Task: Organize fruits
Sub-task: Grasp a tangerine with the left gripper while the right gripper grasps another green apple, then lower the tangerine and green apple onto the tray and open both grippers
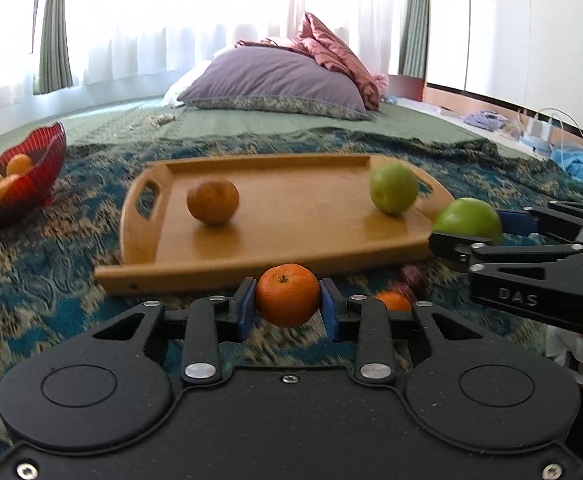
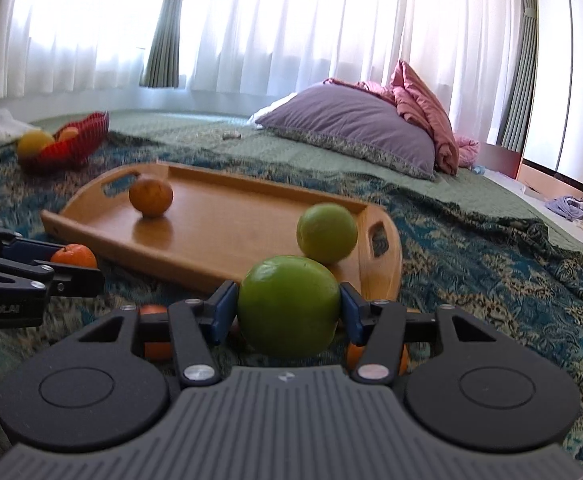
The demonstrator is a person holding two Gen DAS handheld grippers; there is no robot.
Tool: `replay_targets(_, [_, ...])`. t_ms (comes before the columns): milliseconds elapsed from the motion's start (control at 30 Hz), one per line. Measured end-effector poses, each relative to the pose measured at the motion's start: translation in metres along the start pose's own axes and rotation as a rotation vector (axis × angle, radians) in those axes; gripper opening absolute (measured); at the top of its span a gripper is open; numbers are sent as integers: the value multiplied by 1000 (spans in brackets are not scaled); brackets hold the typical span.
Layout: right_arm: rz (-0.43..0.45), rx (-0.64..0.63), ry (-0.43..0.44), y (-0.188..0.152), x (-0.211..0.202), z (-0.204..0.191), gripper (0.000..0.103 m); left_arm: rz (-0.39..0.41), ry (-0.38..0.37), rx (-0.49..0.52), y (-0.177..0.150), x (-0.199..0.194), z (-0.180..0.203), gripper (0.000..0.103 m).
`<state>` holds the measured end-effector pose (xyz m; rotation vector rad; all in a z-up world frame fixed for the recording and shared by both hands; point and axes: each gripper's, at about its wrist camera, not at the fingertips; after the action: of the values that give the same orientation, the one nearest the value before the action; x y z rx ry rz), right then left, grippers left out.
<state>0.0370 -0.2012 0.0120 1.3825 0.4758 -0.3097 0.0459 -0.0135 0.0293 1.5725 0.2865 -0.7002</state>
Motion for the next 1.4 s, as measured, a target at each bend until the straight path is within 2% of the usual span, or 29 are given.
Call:
replay_targets(167, [12, 48, 14, 19, 4, 7, 58, 20, 19, -26, 21, 5, -14, 32])
replay_targets(367, [-1, 135, 40, 50, 21, 23, 58, 42, 23, -31, 61, 17, -31, 32])
replay_targets(467, [-24, 189, 52, 68, 35, 35, 58, 15, -14, -57, 84, 34, -44, 32])
replay_targets(633, [-91, 280, 68, 93, 64, 58, 58, -40, -16, -103, 120, 68, -66, 32])
replay_targets(733, [-126, 335, 77, 106, 83, 72, 58, -83, -42, -120, 136, 91, -78, 32])
replay_targets(833, [-173, 407, 98, 119, 104, 85, 58, -145, -62, -161, 144, 117, -89, 32])
replay_targets(967, [-227, 462, 105, 128, 130, 94, 58, -183, -15, -163, 151, 143, -96, 32])
replay_targets(1167, [-287, 445, 100, 132, 160, 88, 58, -221, 10, -190, 156, 169, -100, 32])
replay_targets(1400, [-333, 420, 83, 129, 180, 79, 56, -242, 37, -161, 158, 184, -97, 32])
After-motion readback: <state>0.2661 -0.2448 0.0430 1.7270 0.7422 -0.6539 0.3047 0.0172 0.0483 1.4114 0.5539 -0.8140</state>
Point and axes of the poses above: each gripper's, at about its wrist camera, not at the fingertips, and x roughly the way its jaws point, z to its right, y to its top, and after that the axes turned 6 degrees about -z, right-handed
